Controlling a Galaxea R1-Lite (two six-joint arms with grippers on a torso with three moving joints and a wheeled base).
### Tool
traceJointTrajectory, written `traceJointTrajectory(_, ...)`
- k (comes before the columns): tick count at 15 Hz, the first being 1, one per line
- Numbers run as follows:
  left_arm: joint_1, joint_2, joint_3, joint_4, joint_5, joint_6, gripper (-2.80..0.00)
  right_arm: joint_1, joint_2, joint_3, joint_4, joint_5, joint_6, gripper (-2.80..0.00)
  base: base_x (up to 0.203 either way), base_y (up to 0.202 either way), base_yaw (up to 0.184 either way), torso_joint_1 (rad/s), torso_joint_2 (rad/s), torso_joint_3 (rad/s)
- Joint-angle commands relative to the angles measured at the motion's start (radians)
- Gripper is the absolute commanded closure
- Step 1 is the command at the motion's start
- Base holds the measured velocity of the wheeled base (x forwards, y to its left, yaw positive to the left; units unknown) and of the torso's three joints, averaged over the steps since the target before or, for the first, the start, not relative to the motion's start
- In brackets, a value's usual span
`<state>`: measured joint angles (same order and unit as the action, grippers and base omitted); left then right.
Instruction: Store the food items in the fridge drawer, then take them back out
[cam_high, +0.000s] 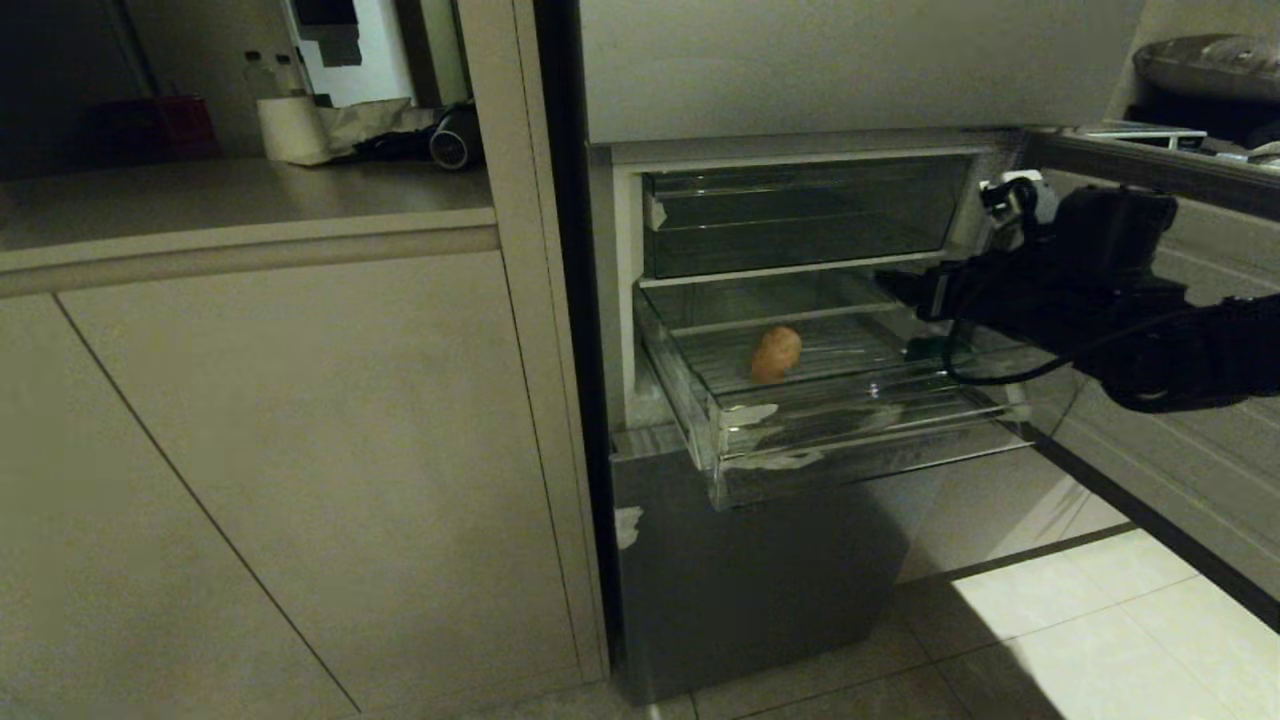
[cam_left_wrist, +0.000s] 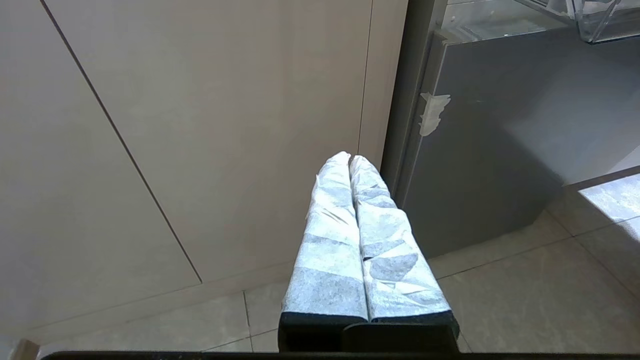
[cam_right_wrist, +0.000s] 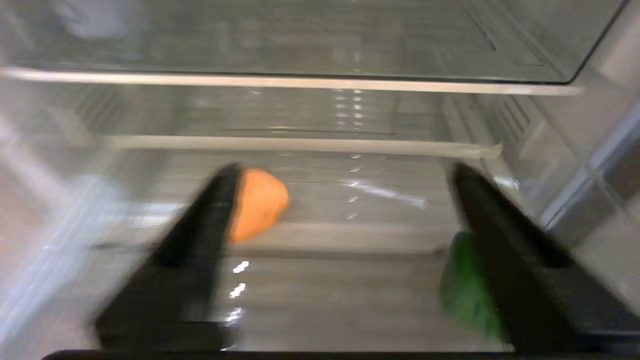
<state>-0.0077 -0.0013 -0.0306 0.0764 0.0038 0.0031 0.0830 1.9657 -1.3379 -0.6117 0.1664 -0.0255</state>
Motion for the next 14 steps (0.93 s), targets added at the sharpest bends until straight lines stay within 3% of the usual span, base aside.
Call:
traceJointTrajectory(1,0.0,0.001,0.0,0.0,0.001,0.0,0.0,0.011,-0.242,0.2,-0.002,0.001,0.022,0.0,0.0,0.0,0.0,0.0,0.0,0.0)
traceJointTrajectory(5,0.0,0.001,0.0,0.0,0.001,0.0,0.0,0.016,-0.499,0.558,-0.001,-0.003,0.048,0.0,0.0,0.0,0.0,0.0,0.0,0.0)
traceJointTrajectory(7,0.0,0.001,0.0,0.0,0.001,0.0,0.0,0.017,-0.559,0.669,0.012,-0.036,0.052,0.0,0.0,0.0,0.0,0.0,0.0,0.0)
traceJointTrajectory(10,0.0,0.001,0.0,0.0,0.001,0.0,0.0,0.018,-0.546,0.682,0.129,-0.055,0.063,0.0,0.0,0.0,0.0,0.0,0.0,0.0)
traceJointTrajectory(14,0.0,0.001,0.0,0.0,0.001,0.0,0.0,0.026,-0.423,0.634,0.155,-0.053,0.127,0.0,0.0,0.0,0.0,0.0,0.0,0.0)
